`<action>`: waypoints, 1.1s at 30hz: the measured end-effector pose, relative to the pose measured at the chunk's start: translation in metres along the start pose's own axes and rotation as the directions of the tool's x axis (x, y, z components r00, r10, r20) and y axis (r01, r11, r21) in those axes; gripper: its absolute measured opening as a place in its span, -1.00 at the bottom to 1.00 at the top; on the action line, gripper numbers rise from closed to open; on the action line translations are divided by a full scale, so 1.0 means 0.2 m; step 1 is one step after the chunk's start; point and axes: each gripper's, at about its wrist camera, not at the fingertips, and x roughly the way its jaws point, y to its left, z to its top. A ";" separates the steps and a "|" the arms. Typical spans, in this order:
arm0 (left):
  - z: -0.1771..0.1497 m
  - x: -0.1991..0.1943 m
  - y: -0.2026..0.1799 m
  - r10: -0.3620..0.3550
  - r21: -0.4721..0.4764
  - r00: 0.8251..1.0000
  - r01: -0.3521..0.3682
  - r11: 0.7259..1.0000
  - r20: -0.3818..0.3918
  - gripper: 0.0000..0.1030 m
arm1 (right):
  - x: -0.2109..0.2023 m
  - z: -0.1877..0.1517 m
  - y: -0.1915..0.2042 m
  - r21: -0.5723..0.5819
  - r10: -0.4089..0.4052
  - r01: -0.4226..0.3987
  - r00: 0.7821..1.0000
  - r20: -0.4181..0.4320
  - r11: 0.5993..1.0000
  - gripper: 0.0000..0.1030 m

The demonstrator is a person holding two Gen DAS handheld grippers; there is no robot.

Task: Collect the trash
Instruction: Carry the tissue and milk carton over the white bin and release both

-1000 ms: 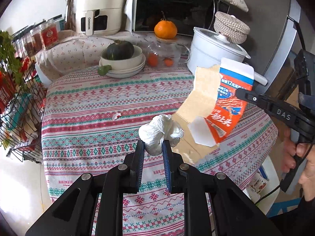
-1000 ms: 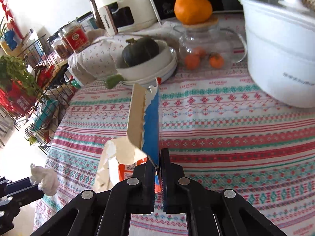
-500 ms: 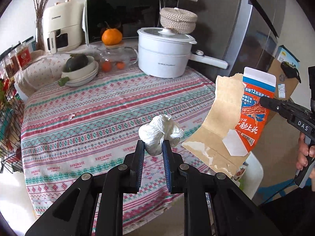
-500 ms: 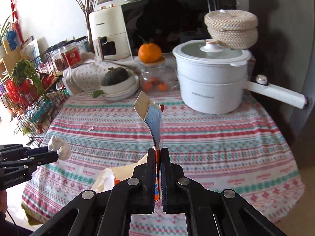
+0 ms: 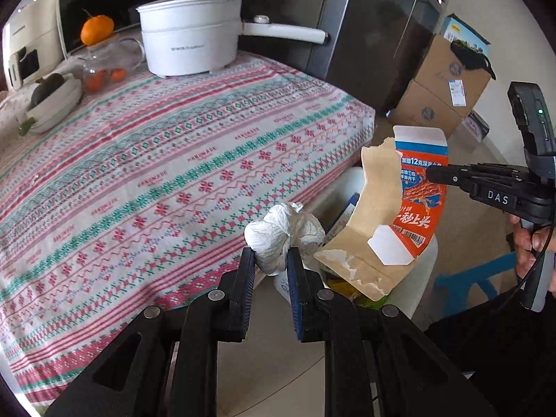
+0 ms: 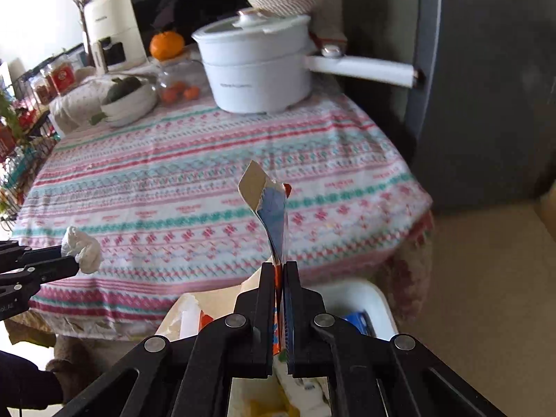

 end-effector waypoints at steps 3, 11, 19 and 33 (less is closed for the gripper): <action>-0.01 0.06 -0.07 -0.010 0.025 1.000 0.011 1.000 -0.024 -0.62 | 0.09 -0.08 -0.08 0.041 -0.043 0.048 0.994 -0.104 0.998 -0.94; -0.02 0.20 -0.24 -0.037 0.092 0.997 0.044 0.995 -0.070 -0.61 | 0.27 -0.25 -0.19 0.105 -0.043 0.075 0.959 -0.281 0.992 -0.85; -0.01 0.34 -0.37 -0.076 0.129 0.992 0.089 0.988 -0.104 -0.58 | 0.20 -0.26 -0.31 0.249 -0.012 0.089 0.955 -0.296 0.964 0.14; -0.12 0.28 -0.44 0.052 0.107 0.995 -0.043 0.993 -0.084 0.56 | 0.07 -0.34 -0.37 0.276 -0.077 0.152 0.962 -0.262 0.949 0.42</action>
